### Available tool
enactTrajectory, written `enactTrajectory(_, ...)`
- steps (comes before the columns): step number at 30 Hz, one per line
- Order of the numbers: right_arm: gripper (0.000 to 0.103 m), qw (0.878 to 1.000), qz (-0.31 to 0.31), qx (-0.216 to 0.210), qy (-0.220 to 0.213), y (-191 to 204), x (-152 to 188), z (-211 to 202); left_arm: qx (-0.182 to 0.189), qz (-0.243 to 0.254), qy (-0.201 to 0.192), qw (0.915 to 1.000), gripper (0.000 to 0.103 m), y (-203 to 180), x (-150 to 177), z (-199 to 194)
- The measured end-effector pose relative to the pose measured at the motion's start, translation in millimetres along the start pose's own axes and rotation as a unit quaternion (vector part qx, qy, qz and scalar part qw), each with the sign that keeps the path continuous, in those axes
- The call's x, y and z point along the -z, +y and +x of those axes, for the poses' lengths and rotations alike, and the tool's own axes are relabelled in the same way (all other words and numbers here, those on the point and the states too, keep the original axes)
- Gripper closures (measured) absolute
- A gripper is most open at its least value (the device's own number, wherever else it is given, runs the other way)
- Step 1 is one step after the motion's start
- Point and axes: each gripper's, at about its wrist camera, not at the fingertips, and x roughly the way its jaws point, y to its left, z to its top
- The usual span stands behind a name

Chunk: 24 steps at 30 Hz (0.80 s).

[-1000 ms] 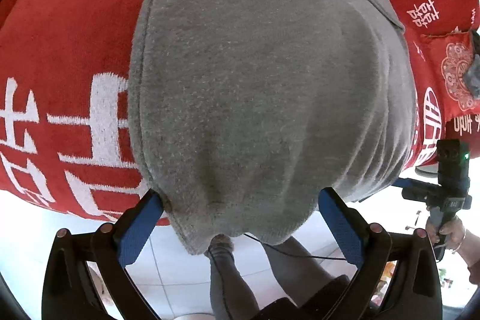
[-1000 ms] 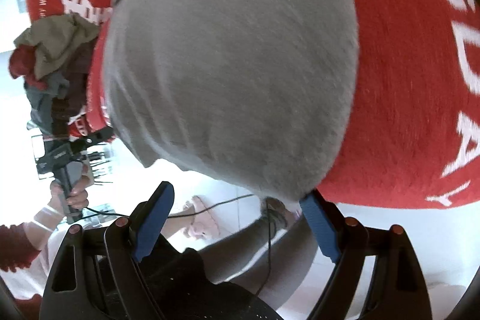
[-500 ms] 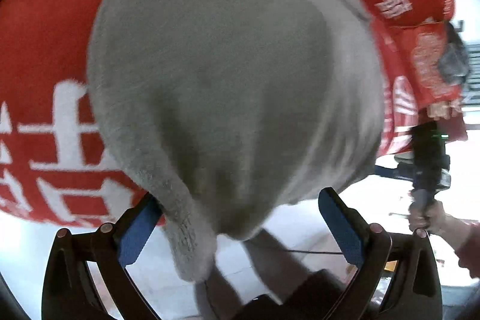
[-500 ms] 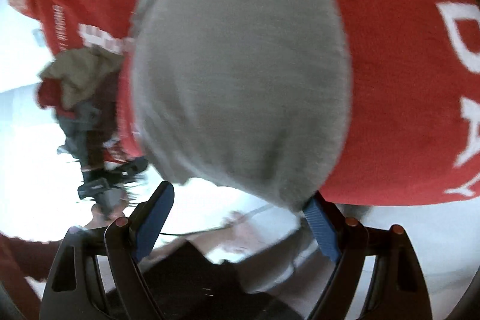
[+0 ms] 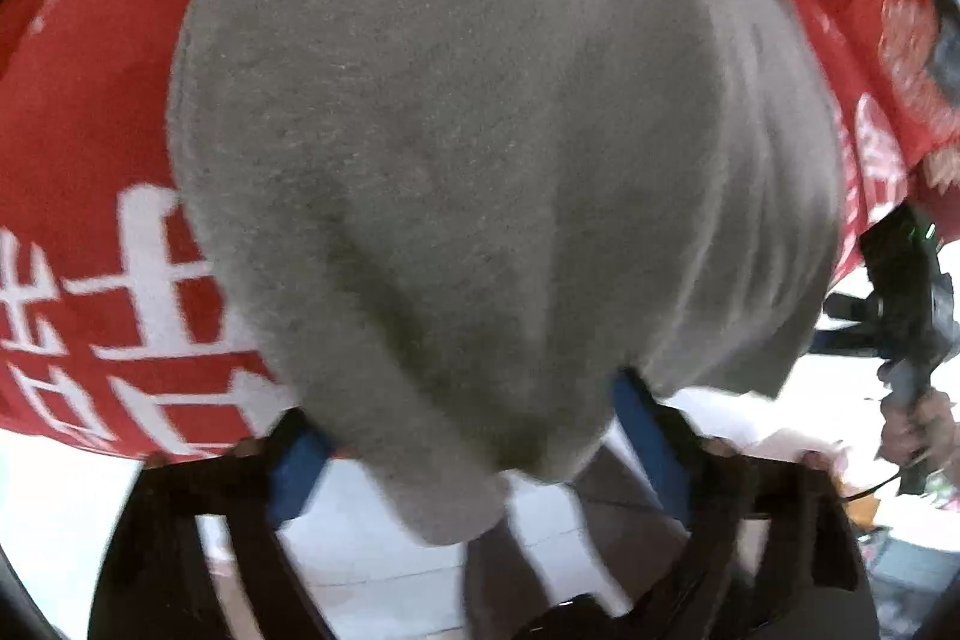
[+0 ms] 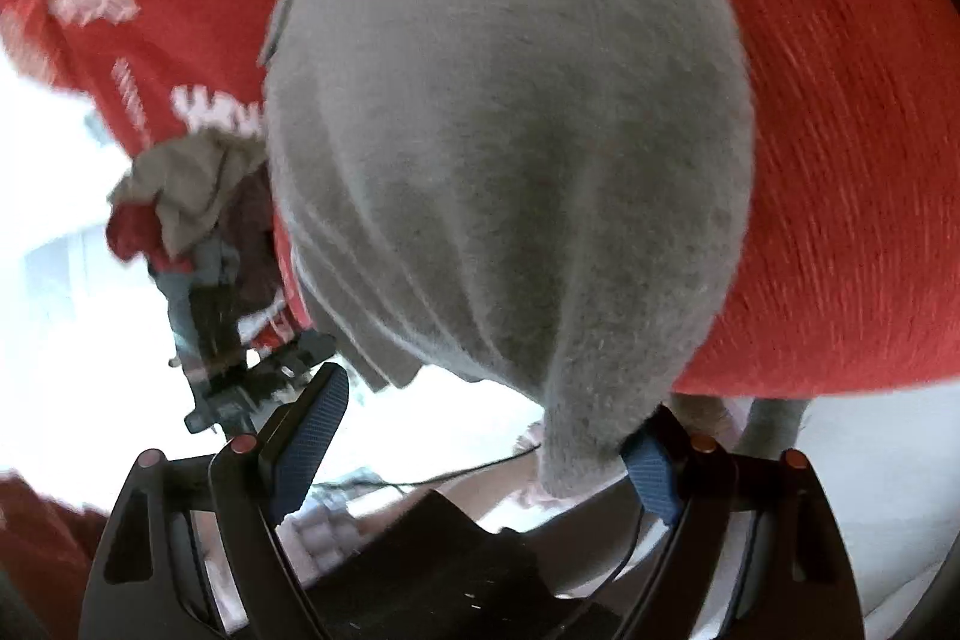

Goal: Fold small clothes
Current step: 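Grasp the sweater hem with the left gripper while the right gripper grasps it too, then lift the hem with both grippers and fold it over the sweater body, then release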

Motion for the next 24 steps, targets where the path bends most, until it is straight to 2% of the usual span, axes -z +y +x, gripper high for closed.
enactTrajectory(1,0.036,1.000,0.019,0.002,-0.006,-4,-1,-1,-0.014,0.009,0.000,0.9999,0.052,-4,-1,1)
enactTrajectory(2,0.063,0.999,0.039,0.011,-0.015,-9,1,-2,-0.017,0.015,0.006,0.9997,0.084,-1,0,0)
enactTrajectory(3,0.084,0.998,0.048,0.022,-0.020,-13,4,-5,0.000,0.007,0.017,0.9998,0.092,6,1,0)
enactTrajectory(4,0.091,0.998,0.054,0.028,-0.025,-17,9,-7,0.019,-0.008,0.022,0.9995,0.092,13,1,-1)
enactTrajectory(6,0.091,0.997,0.064,0.014,-0.045,-19,17,-13,0.038,-0.026,0.016,0.9988,0.092,20,1,-8)
enactTrajectory(9,0.091,0.996,0.062,-0.017,-0.061,-10,26,-20,0.082,-0.042,-0.013,0.9957,0.092,23,1,-30)
enactTrajectory(13,0.091,0.991,0.056,-0.085,-0.081,7,29,-34,0.137,-0.070,-0.040,0.9872,0.092,30,-3,-57)
enactTrajectory(15,0.091,0.987,0.055,-0.124,-0.088,18,26,-44,0.153,-0.081,-0.049,0.9836,0.092,37,-10,-68)
enactTrajectory(18,0.091,0.980,0.036,-0.169,-0.094,39,11,-58,0.163,-0.102,-0.068,0.9789,0.092,45,-30,-87)
enactTrajectory(21,0.091,0.976,0.021,-0.192,-0.102,57,-10,-73,0.176,-0.112,-0.094,0.9735,0.092,54,-50,-106)
enactTrajectory(24,0.091,0.969,0.003,-0.217,-0.118,80,-37,-91,0.162,-0.100,-0.124,0.9739,0.092,56,-81,-124)
